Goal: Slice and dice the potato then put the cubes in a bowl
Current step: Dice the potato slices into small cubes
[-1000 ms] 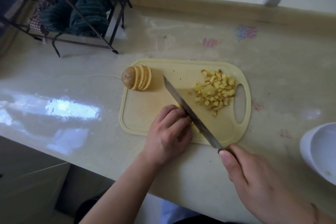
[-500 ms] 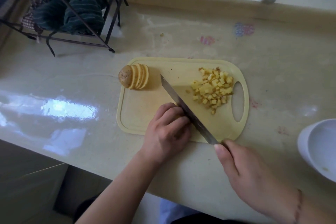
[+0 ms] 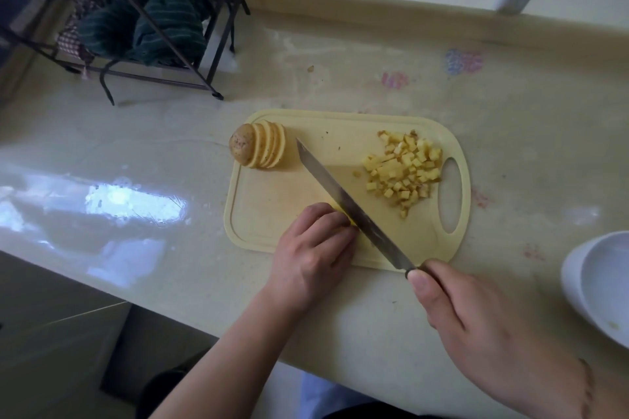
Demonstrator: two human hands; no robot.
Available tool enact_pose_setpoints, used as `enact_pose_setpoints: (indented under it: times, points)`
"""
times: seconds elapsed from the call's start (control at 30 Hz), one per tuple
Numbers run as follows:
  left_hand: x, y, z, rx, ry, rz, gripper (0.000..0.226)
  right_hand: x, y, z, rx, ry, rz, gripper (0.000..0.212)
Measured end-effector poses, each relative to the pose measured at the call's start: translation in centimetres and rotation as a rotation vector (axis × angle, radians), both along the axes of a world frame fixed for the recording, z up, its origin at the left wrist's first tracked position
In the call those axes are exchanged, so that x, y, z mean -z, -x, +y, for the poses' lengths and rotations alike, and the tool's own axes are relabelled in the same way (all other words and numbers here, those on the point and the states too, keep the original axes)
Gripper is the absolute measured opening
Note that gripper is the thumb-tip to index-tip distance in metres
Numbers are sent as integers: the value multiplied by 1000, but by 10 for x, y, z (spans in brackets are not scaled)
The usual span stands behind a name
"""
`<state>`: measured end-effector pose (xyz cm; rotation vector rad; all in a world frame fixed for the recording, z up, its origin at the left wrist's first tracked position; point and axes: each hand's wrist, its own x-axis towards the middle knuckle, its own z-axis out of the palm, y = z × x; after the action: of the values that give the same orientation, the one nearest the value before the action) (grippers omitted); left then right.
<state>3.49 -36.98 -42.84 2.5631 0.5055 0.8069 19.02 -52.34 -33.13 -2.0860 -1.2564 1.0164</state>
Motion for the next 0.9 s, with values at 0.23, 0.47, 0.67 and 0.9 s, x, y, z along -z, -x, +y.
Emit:
enact_pose_setpoints:
  times: [0.23,0.47,0.67,0.9]
  points:
    - [1,1,1,-10,45,-2,5,-2,-1,-4,-62,23,-26,42]
    - [2,3,2,6,45,-2,5,1,-5,-12,-68,50,-47,47]
    - [2,2,2,-16,48,-16,6,16,-6,25,-95,-12,-37,42]
    - [4,9,1,-23,6,0,9,11,-13,15,-86,3,-18,52]
